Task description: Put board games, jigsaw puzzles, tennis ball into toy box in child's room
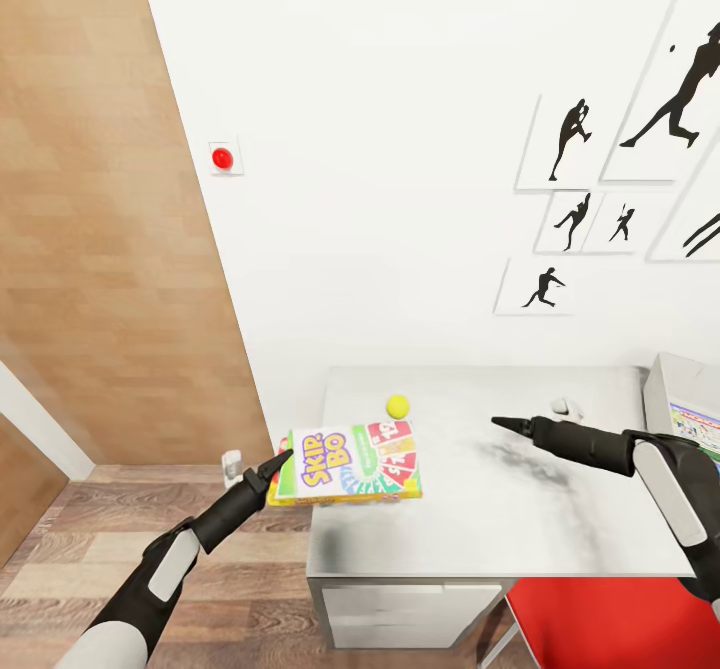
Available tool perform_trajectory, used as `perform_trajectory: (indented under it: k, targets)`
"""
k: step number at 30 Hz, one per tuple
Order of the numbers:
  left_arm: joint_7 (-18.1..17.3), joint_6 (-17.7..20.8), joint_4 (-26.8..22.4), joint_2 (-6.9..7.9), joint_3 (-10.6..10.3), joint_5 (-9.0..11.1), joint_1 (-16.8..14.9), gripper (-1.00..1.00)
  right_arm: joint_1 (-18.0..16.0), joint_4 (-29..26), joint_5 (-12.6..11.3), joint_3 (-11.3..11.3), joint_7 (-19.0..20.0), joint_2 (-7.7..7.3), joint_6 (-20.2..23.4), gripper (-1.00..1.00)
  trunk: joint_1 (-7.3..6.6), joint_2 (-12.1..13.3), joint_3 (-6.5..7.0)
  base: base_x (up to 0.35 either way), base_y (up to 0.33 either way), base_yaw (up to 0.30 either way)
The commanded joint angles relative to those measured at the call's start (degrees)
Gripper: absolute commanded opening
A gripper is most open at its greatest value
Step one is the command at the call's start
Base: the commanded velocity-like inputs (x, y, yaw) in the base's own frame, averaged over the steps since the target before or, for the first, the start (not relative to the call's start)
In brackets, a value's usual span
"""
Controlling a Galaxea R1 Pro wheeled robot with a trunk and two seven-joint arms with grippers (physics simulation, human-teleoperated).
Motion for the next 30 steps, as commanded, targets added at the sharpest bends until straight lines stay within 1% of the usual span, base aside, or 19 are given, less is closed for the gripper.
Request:
perform_trajectory:
  k: [1,5,6,9,10,13,17,22,25,26,29,30]
  targets:
    - [-0.09,0.46,0.02,0.0,0.03,0.29,-0.04,-1.0,-0.06,-0.01,0.12,-0.07,0.25,0.0,0.33,1.0,0.03,-0.11,-0.11,0.0,0.0,0.0]
    - [-1.05,-0.25,0.02,0.07,-0.05,-0.16,0.01,-1.0,0.0,-0.23,0.14,-0.16,2.7,-0.15,2.74,1.0,0.03,-0.11,-0.11,0.0,0.0,0.0]
    - [-1.05,-0.25,0.02,0.07,-0.05,-0.16,0.01,-1.0,0.0,-0.23,0.14,-0.16,2.7,-0.15,2.74,1.0,0.03,-0.11,-0.11,0.0,0.0,0.0]
    - [-1.37,-0.5,0.02,0.08,-0.06,-1.25,0.03,-1.0,0.02,-0.34,0.25,-0.23,5.0,-0.21,4.81,1.0,0.03,-0.11,-0.11,0.0,0.0,0.0]
    - [-1.37,-0.5,0.02,0.08,-0.06,-1.25,0.03,-1.0,0.02,-0.34,0.25,-0.23,5.0,-0.21,4.81,1.0,0.03,-0.11,-0.11,0.0,0.0,0.0]
    - [-1.55,-0.62,0.05,0.07,0.01,-2.51,0.03,-1.0,0.04,-0.4,0.32,-0.26,6.76,-0.27,6.02,1.0,0.03,-0.11,-0.11,0.0,0.0,0.0]
    - [-1.64,-0.7,0.08,0.01,0.0,-3.22,0.04,-1.0,0.06,-0.45,0.32,-0.24,7.77,-0.3,6.23,1.0,0.03,-0.11,-0.11,0.0,0.0,0.0]
    - [-1.7,-0.78,0.09,-0.04,0.03,-3.61,0.04,-1.0,0.07,-0.83,0.24,-0.12,8.62,-0.32,6.23,1.0,0.03,-0.11,-0.11,0.0,0.0,0.0]
    - [-1.68,-0.81,0.1,-0.08,0.05,-3.74,0.04,-1.0,0.1,-1.26,0.18,0.0,10.23,-0.29,6.23,1.0,0.03,-0.11,-0.11,0.0,0.0,0.0]
    - [-1.68,-0.81,0.1,-0.08,0.05,-3.74,0.04,-1.0,0.1,-1.26,0.18,0.0,10.23,-0.29,6.23,1.0,0.03,-0.11,-0.11,0.0,0.0,0.0]
    - [-1.67,-0.82,0.1,-0.12,0.06,-3.81,0.04,-1.0,0.19,-2.01,0.17,0.07,12.75,-0.3,6.23,1.0,0.03,-0.11,-0.11,0.0,0.0,0.0]
    - [-1.67,-0.82,0.1,-0.12,0.06,-3.81,0.04,-1.0,0.19,-2.01,0.17,0.07,12.75,-0.3,6.23,1.0,0.03,-0.11,-0.11,0.0,0.0,0.0]
